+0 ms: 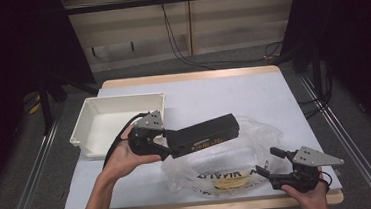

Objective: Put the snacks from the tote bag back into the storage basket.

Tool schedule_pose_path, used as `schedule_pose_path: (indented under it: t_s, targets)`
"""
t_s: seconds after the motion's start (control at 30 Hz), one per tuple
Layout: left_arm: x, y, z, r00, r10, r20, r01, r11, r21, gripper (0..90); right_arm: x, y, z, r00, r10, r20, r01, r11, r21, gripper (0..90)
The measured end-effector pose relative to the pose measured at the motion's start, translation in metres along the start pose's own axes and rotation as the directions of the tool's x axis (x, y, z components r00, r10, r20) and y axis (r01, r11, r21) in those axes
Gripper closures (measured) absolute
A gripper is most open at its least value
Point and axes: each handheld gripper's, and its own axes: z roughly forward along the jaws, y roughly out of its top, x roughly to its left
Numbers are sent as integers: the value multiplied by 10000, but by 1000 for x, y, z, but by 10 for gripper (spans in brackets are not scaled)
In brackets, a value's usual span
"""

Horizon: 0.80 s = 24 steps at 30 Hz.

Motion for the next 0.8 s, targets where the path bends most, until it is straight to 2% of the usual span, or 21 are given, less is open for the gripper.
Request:
schedule_pose_path:
  t_s: [0.07, 0.2, 0.43, 0.57, 0.8]
  targets:
    - [3, 0, -7, 9998, 51, -174, -49, 9999, 104, 432, 0, 0, 0, 10000, -27, -11, 27, 10000, 18, 194]
    - [11, -4, -20, 9983, -352, -473, 345, 9993, -145, 433, 0, 0, 1, 10000, -39, -38, 39, 10000, 7, 194]
    - [24, -12, -42, 9953, -496, -835, 485, 9987, -150, 433, -1, 0, 2, 10000, -19, 0, 19, 10000, 38, 192]
    - [33, -19, -53, 9904, -955, -1002, 916, 9949, -427, 434, -2, 0, 3, 10000, 50, -53, -49, 9999, 101, 191]
    - [44, -35, -72, 9830, -1099, -1471, 1055, 9937, -378, 434, -2, -1, 3, 10000, 41, -65, -40, 9999, 146, 191]
